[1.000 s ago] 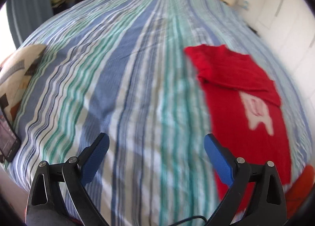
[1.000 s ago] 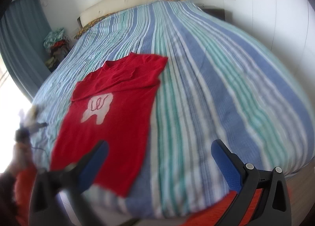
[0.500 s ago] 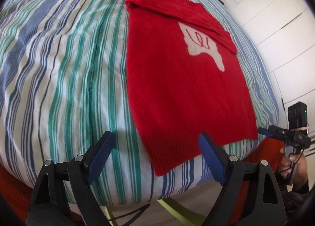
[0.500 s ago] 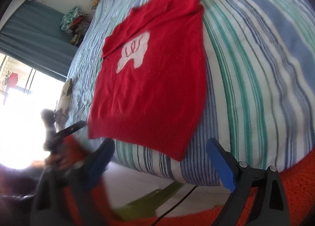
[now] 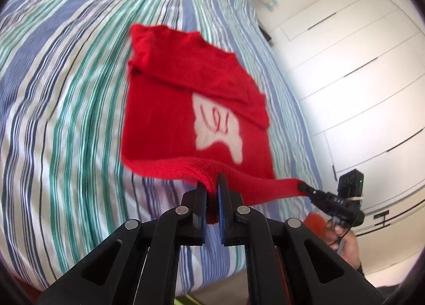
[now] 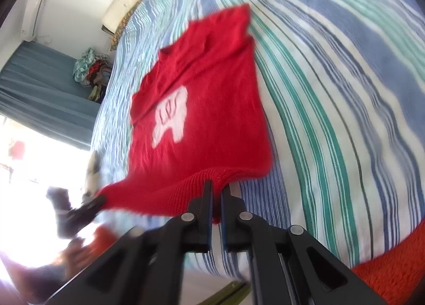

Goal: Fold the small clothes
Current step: 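Grasp the sweater hem with the left gripper while the right gripper grasps it too, then lift the hem with both grippers and fold it over toward the collar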

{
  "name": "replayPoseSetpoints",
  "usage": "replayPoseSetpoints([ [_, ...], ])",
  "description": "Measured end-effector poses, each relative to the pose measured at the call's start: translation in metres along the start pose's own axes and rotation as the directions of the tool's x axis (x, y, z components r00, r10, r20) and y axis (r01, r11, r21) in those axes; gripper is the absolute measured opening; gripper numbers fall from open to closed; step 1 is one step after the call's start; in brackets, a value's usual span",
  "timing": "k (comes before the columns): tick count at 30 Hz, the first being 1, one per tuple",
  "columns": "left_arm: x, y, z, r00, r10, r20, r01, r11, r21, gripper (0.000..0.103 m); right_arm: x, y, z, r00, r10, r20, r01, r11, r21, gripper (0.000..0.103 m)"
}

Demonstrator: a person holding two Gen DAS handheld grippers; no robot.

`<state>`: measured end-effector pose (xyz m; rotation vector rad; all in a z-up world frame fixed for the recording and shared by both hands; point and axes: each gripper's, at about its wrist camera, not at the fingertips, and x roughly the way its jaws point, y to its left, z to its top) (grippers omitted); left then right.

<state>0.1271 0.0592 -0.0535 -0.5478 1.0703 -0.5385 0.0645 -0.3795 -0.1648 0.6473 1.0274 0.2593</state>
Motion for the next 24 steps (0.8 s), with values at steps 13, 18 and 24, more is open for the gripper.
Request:
replayPoseSetpoints([
  [13,0.132,0.026,0.222,0.967,0.228,0.112,-0.224,0.974,-0.042,0.009,0.116,0.062,0.259,0.961,-0.065,0.269,0.103,0.986,-0.128,0.005],
  [18,0.153,0.054,0.247,0.9,0.426,0.096,-0.417,0.904,-0.101,0.056,0.165,0.043,0.299,0.962,-0.127,0.24,0.141,0.989,-0.042,0.037],
  [24,0.11,0.045,0.221,0.896,0.379,0.229,-0.381,0.924,-0.04,0.064,0.134,0.059,0.28,0.923,-0.143,0.357,0.22,0.958,-0.184,0.041],
])
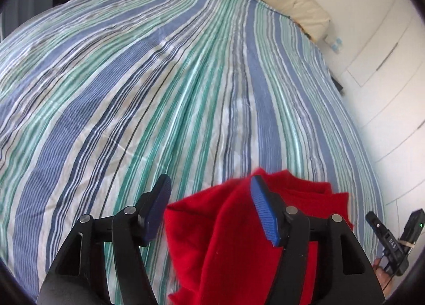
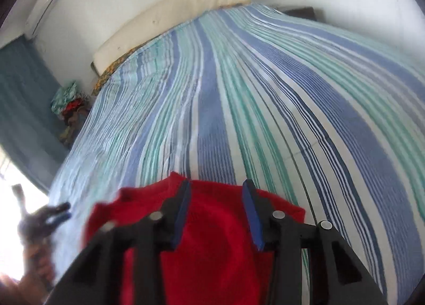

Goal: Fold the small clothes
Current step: 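Lift the hem with both grippers and fold it over toward the collar, then open both grippers and withdraw from the folded sweater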

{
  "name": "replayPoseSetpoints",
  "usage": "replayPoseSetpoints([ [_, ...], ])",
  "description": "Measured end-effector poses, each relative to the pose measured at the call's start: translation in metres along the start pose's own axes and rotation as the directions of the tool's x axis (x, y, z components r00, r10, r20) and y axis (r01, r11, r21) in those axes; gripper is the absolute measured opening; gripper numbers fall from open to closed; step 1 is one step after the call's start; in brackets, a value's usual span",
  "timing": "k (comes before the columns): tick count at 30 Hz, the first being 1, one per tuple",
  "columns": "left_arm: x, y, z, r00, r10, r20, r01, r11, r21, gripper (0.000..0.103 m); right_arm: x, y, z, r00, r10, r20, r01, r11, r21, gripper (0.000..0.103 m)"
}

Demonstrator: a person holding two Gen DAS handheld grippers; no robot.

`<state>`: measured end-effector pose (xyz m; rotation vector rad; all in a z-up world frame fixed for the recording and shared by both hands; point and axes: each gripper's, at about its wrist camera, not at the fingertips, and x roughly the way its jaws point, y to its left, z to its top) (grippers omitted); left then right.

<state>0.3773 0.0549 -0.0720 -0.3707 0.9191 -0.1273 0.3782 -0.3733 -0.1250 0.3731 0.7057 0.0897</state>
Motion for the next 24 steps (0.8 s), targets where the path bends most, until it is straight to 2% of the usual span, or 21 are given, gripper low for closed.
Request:
replayPoseSetpoints([
  [2,-0.006,-0.016,-0.022,0.993,-0.109,-0.034,0.111,0.99,0.085,0.065,-0.009,0.016,-0.012,0.997,0.068,-0.048,-0.073,0.992,-0.102,0.041],
  [3,-0.003,-0.026,-0.031,0.984,-0.161,-0.075,0.169,0.978,0.122,0.068,-0.006,0.023,-0.02,0.988,0.12,-0.098,-0.132,0.983,-0.127,0.041],
  [4,0.002,-0.036,-0.042,0.976,-0.184,-0.115,0.201,0.967,0.156,0.068,0.001,0.028,-0.028,0.973,0.163,-0.166,-0.186,0.973,-0.135,0.041],
  [5,0.009,-0.044,-0.052,0.976,-0.163,-0.145,0.189,0.963,0.192,0.068,0.01,0.032,-0.039,0.958,0.177,-0.225,-0.211,0.968,-0.137,0.042],
  [7,0.031,-0.046,-0.064,0.982,-0.035,-0.187,0.08,0.968,0.239,0.07,0.026,0.031,-0.056,0.949,0.13,-0.289,-0.18,0.971,-0.155,0.042],
  [8,0.042,-0.039,-0.066,0.977,0.025,-0.212,0.023,0.975,0.222,0.07,0.03,0.026,-0.064,0.952,0.089,-0.294,-0.141,0.977,-0.16,0.042],
  [9,0.052,-0.026,-0.066,0.968,0.052,-0.245,-0.009,0.985,0.173,0.063,0.031,0.017,-0.07,0.957,0.047,-0.287,-0.096,0.982,-0.161,0.042],
  [10,0.052,-0.013,-0.067,0.963,0.039,-0.265,-0.01,0.994,0.109,0.055,0.027,0.005,-0.074,0.964,0.016,-0.267,-0.06,0.986,-0.156,0.042],
  [11,0.046,-0.003,-0.067,0.965,0.015,-0.262,0.0,0.998,0.059,0.046,0.019,-0.008,-0.079,0.971,-0.015,-0.24,-0.02,0.989,-0.144,0.042],
  [12,0.037,0.001,-0.068,0.969,0.001,-0.247,0.009,0.999,0.038,0.048,0.008,-0.019,-0.082,0.975,-0.053,-0.215,0.024,0.99,-0.136,0.042],
  [13,0.024,-0.001,-0.07,0.974,0.019,-0.225,-0.007,0.998,0.058,0.055,-0.006,-0.026,-0.086,0.976,-0.095,-0.196,0.069,0.988,-0.136,0.043],
  [14,0.01,-0.007,-0.073,0.98,0.058,-0.193,-0.038,0.994,0.104,0.071,-0.02,-0.031,-0.09,0.975,-0.137,-0.177,0.111,0.983,-0.145,0.046],
  [15,-0.004,-0.015,-0.078,0.985,0.084,-0.153,-0.06,0.987,0.152,0.08,-0.036,-0.035,-0.095,0.977,-0.143,-0.159,0.119,0.981,-0.152,0.047],
  [18,-0.043,-0.04,-0.098,0.992,0.1,-0.079,-0.077,0.965,0.252,0.089,-0.077,-0.034,-0.114,0.986,-0.117,-0.12,0.093,0.978,-0.189,0.053],
  [24,-0.087,-0.073,-0.125,0.991,0.135,-0.01,-0.124,0.931,0.344,0.091,-0.121,-0.025,-0.162,0.992,-0.076,-0.099,0.057,0.981,-0.183,0.057],
])
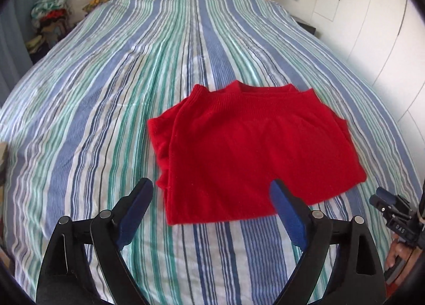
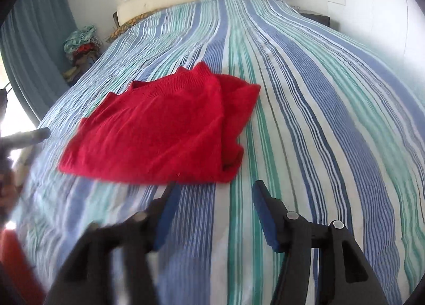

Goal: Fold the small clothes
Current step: 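Open both grippers and withdraw from the folded sweater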

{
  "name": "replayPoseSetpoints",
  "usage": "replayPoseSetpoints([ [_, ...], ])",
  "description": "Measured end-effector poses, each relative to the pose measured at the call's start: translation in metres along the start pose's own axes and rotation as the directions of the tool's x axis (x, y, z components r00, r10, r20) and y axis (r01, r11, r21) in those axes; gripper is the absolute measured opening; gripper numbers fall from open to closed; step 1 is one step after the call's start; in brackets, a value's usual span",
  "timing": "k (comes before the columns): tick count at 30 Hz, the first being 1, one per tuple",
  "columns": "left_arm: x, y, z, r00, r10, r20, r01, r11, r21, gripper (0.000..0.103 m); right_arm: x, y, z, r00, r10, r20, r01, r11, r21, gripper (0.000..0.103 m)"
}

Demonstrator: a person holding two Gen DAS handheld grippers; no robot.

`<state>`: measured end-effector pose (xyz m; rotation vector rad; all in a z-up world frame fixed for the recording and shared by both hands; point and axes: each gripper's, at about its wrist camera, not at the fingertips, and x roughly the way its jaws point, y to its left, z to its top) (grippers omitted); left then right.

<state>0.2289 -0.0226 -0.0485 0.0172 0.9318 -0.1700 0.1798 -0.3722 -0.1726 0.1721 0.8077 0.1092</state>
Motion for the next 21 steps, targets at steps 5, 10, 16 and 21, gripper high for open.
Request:
replayPoseSetpoints([
  [5,-0.018,-0.011,-0.006,0.999,0.033,0.017,-0.034,0.999,0.042,0.091,-0.005,0.006,-0.027,0.999,0.021,-0.026,-0.019,0.998,0.064,0.057],
  [10,-0.023,-0.013,-0.011,0.998,0.053,0.02,-0.054,0.998,0.045,0.091,-0.008,0.009,-0.031,0.999,0.024,-0.027,-0.021,0.996,0.081,0.057],
  [16,-0.015,0.002,-0.052,0.999,0.051,-0.01,-0.051,0.999,-0.018,0.095,0.0,0.003,-0.004,0.996,0.089,-0.015,-0.086,0.989,0.121,0.08],
  [21,-0.002,0.023,-0.114,0.999,-0.013,-0.045,0.008,0.994,-0.112,0.095,0.033,-0.025,0.047,0.992,0.121,-0.035,-0.11,0.968,0.225,0.094],
])
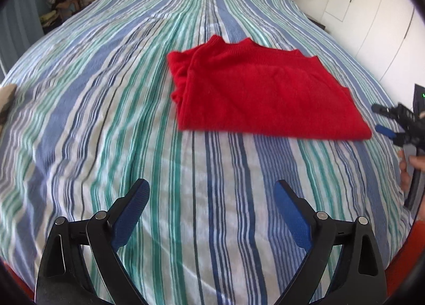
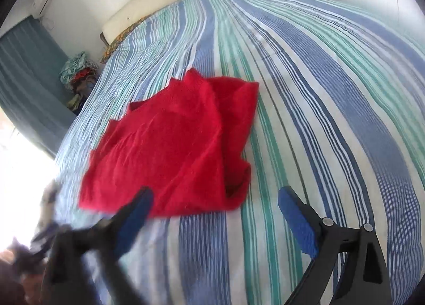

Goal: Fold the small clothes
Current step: 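Open both grippers and withdraw from the folded sweater, then grasp the edge of the folded sweater with the right gripper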

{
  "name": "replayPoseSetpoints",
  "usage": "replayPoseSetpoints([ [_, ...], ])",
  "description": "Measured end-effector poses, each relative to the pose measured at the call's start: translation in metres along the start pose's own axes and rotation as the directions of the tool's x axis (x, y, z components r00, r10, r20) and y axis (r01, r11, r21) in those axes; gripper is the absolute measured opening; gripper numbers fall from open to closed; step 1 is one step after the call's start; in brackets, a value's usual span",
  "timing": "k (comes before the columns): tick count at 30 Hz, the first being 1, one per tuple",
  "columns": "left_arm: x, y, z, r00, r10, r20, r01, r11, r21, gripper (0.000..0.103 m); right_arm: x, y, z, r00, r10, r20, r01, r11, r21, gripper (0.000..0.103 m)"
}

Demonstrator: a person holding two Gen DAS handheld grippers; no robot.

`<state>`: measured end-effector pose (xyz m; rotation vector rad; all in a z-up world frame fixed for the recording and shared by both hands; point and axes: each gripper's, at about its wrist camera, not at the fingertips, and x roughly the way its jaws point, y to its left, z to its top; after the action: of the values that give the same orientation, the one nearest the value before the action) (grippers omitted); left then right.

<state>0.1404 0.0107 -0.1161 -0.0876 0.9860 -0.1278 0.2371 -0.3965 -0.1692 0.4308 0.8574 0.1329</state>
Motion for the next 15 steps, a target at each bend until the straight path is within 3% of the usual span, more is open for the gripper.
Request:
replayPoseSetpoints([
  [4,0.008,0.012,-0.025,1.0,-0.027,-0.01,0.027,0.999,-0.02,0.095,0.038,-0.01,0.035,0.999,0.035,-0.029,-0.033,0.996,0.082,0.094],
  [7,0.019,0.02,-0.03,0.998,-0.03,-0.051,0.028,0.999,-0.031,0.095,0.074,-0.02,0.043,0.996,0.023,-0.084,-0.007,0.983,0.183,0.093],
  [8,0.02,0.022,-0.031,0.998,-0.04,-0.05,0.039,0.999,-0.038,0.095,0.082,-0.019,0.042,0.995,0.023,-0.096,-0.005,0.982,0.187,0.082],
  [9,0.019,0.024,-0.03,0.998,-0.049,-0.044,0.047,0.998,-0.044,0.095,0.086,-0.013,0.043,0.994,0.001,-0.111,0.016,0.989,0.148,0.046],
  [10,0.018,0.024,-0.03,0.998,-0.057,-0.037,0.055,0.997,-0.047,0.095,0.088,-0.006,0.044,0.991,-0.039,-0.126,0.052,0.994,0.101,0.019],
  [11,0.018,0.025,-0.031,0.998,-0.063,-0.032,0.061,0.997,-0.049,0.095,0.087,0.0,0.047,0.99,-0.04,-0.133,0.053,0.994,0.091,0.01],
  [13,0.019,0.025,-0.031,0.997,-0.07,-0.031,0.068,0.996,-0.051,0.095,0.072,0.019,0.055,0.993,-0.058,-0.1,0.065,0.995,0.073,0.009],
  [15,0.02,0.025,-0.031,0.997,-0.075,-0.031,0.073,0.996,-0.055,0.095,0.056,0.051,0.068,0.998,-0.026,-0.064,0.028,0.999,0.029,0.009],
])
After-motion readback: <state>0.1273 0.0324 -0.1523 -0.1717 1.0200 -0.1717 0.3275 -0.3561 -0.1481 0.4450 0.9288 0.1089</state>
